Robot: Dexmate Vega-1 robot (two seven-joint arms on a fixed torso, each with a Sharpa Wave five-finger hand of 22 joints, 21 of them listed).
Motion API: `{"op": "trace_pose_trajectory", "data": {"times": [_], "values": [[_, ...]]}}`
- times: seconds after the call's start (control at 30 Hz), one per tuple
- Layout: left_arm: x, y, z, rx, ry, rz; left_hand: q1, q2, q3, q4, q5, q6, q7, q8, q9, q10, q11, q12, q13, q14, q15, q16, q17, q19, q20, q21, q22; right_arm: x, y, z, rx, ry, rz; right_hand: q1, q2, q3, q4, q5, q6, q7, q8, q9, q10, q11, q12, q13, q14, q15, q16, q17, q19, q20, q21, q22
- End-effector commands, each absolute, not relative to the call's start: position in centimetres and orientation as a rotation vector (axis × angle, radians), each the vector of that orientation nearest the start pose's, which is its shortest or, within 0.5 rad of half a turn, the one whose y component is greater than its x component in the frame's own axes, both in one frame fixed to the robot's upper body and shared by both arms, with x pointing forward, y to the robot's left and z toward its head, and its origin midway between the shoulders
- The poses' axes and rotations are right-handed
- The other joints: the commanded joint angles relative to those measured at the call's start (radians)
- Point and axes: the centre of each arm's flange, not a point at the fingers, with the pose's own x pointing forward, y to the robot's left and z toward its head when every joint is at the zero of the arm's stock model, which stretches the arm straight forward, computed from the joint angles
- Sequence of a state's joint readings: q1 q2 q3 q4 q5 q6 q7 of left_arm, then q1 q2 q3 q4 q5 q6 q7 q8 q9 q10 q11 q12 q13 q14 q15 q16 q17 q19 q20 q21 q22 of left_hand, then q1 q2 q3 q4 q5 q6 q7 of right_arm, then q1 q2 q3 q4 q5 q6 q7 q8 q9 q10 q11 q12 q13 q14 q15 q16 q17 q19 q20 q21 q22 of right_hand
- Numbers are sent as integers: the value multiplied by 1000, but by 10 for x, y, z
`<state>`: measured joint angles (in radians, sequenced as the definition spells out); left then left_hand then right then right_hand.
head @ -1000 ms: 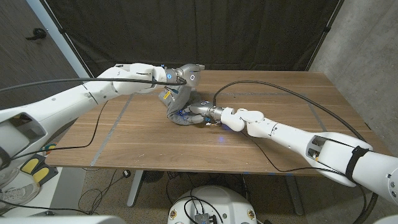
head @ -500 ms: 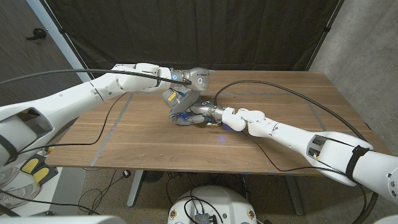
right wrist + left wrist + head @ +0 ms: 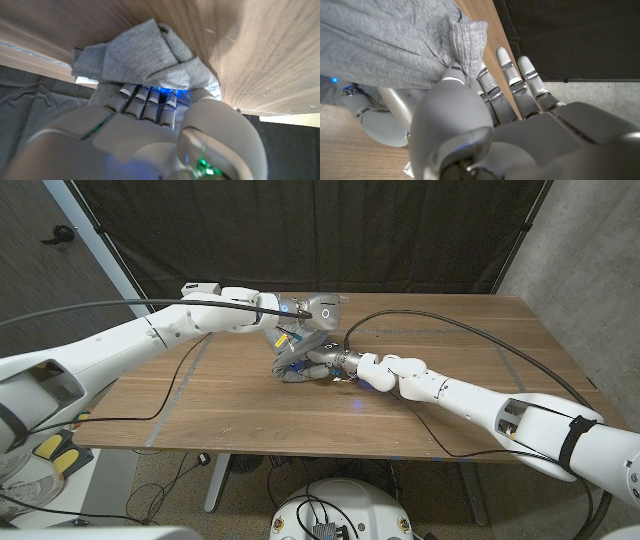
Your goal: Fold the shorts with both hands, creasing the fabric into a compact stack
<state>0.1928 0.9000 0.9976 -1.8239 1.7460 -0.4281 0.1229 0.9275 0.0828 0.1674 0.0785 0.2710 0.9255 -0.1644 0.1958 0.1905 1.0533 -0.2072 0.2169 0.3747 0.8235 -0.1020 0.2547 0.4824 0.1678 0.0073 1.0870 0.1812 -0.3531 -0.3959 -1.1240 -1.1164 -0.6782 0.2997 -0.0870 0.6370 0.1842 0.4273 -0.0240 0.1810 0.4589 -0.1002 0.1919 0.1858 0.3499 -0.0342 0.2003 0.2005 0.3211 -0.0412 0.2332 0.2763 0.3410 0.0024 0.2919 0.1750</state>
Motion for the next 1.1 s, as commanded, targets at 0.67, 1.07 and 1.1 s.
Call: {"op": "trace_pose_trajectory", "data": {"times": [0.67,1.07,1.1], "values": [[541,106,82,-2881,1167,-474,-125,98,9,78,15,-519,-33,-24,-2,-459,44,-33,-125,-305,-93,-67,-149,-85,32,-79,4,640,-11,-45,-1661,-939,518,-12,-3,0,1,0,-10,-8,-4,4,0,-7,-4,0,-1,-72,6,3,14,1,2,3],[533,106,79,-2961,1223,-571,-240,93,2,98,-14,-644,-17,-22,-1,-560,90,-30,-139,-367,-57,-62,-172,-103,37,-93,4,633,-7,-38,-1673,-948,505,-37,-15,-15,10,-3,-40,-10,-10,4,-24,-8,-11,0,-25,-71,1,5,8,3,-7,3],[533,107,79,-2957,1224,-574,-242,92,1,98,-14,-644,-17,-22,-1,-562,89,-30,-140,-368,-56,-62,-172,-103,36,-93,4,631,-7,-36,-1677,-953,497,-44,-21,-21,13,-3,-45,-10,-11,4,-28,-7,-11,0,-28,-71,0,5,4,3,-10,3]]}}
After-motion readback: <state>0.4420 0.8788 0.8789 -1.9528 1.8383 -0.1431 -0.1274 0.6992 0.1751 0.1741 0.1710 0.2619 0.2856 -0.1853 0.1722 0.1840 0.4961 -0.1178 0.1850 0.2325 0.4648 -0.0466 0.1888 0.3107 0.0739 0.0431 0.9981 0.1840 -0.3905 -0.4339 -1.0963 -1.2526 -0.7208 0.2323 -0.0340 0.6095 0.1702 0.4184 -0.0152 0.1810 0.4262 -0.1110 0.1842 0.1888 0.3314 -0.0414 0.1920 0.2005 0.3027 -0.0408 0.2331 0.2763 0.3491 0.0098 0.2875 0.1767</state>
